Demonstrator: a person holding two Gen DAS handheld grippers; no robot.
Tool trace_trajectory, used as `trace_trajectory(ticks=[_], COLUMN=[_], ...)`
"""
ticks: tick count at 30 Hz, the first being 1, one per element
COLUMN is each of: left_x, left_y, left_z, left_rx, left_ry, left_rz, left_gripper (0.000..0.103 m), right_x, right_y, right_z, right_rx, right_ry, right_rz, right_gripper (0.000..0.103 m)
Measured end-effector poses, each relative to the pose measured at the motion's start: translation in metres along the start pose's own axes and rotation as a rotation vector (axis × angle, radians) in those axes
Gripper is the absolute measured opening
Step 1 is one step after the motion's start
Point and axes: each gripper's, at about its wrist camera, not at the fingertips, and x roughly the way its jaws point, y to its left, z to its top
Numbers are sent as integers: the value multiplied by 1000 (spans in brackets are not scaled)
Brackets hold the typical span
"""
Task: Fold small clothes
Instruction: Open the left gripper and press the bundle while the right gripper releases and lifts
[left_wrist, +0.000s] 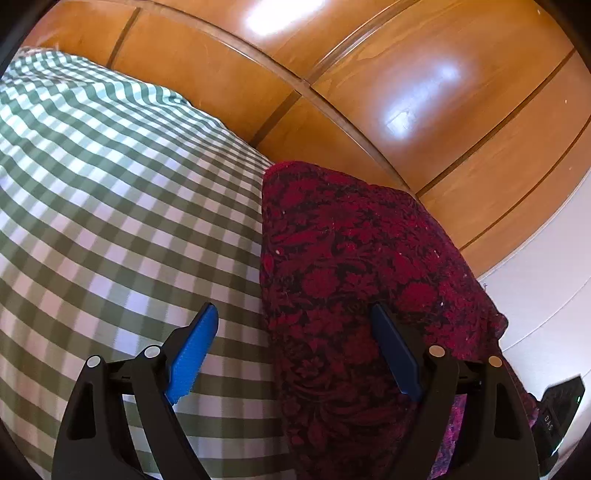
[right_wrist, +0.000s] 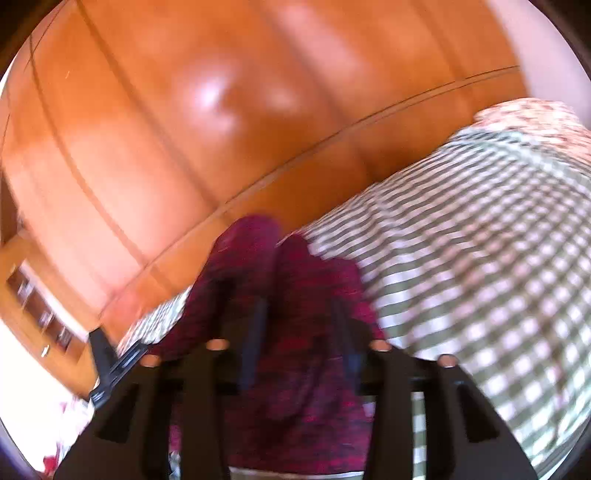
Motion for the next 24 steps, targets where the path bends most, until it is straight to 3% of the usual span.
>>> trace_trajectory(ticks=[4,9,14,18,20,22,24], left_x=[2,3,1,3,4,4,5], left_y=[-6,-17,-40,-65,-71,-71,-68], left_z=[3,-1,-18,-41,-49,-50,-47], left_rx=[31,118,249,387,437,450,434], left_ry=[4,12,20,18,0,-6,7], left_rz=[-1,-26,-70,-73,-40,-41,-49], left_gripper=[83,83,83,83,83,83,83], right_x=[18,17,11,12,7,-4,-18], right_y=[19,16,2,-30,-31,-30,-34], right_z=[-20,-54,-87,-95,-88,-79,-68], right_rx=[-51,-43,-113,8,34,20,17], right_ry=[60,142,203,205,200,166,103], right_rz=[31,48,-34,22,46,21,-76], right_gripper=[32,32,26,19,21,29,49])
